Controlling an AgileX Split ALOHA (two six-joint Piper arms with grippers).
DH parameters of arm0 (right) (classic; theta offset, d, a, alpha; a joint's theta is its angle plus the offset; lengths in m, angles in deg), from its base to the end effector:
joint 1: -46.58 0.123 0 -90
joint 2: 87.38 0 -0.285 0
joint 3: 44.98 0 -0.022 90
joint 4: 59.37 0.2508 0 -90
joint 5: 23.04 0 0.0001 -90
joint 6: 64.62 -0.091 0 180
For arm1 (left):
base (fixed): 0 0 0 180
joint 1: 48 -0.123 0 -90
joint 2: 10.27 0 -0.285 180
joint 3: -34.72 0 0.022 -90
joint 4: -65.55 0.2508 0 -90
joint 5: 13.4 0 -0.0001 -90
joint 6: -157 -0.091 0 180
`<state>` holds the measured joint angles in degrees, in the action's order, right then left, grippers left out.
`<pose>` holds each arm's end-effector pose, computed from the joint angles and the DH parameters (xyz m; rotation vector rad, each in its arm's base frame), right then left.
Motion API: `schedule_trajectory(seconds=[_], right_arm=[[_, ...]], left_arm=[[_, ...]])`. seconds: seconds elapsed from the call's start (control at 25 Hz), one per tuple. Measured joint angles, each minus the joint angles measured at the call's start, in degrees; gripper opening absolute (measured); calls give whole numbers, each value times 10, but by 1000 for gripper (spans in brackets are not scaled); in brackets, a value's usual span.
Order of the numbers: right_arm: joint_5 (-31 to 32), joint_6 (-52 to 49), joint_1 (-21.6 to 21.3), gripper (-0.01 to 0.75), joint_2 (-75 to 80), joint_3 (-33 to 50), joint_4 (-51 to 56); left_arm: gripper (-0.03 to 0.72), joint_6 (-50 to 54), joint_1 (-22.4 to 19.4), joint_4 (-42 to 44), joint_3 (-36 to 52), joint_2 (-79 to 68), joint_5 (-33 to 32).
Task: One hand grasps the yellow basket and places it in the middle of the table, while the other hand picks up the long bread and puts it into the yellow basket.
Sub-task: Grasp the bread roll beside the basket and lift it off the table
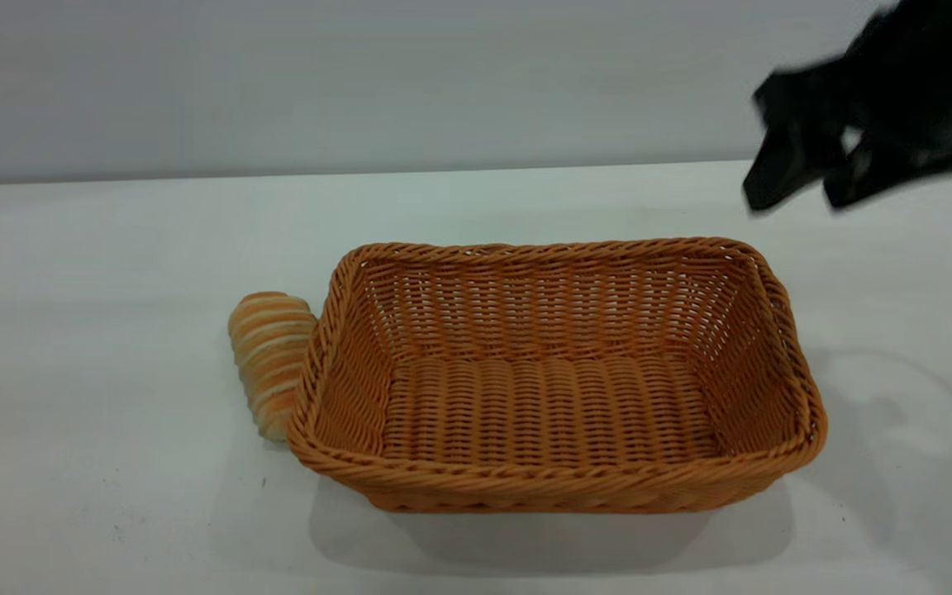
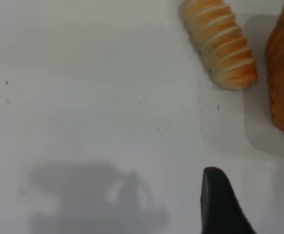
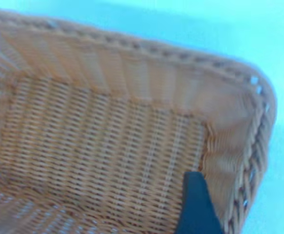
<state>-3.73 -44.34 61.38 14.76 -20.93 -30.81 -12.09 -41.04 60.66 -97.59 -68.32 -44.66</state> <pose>0.3144 0.0980 0.1992 -0.2396 2.5084 0.3541 0.1569 -0.0232 0.2515 -0.1494 2.3967 -0.2335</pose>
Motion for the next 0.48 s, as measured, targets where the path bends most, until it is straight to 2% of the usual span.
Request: schedule_trajectory(seconds=[0.24, 0.48], right_arm=[[61, 3, 0, 555, -102, 1, -35], [124, 4, 0, 555, -198, 4, -72]], left_arm=[[395, 21, 0, -25, -2, -119, 93], [395, 21, 0, -93, -51, -246, 142]])
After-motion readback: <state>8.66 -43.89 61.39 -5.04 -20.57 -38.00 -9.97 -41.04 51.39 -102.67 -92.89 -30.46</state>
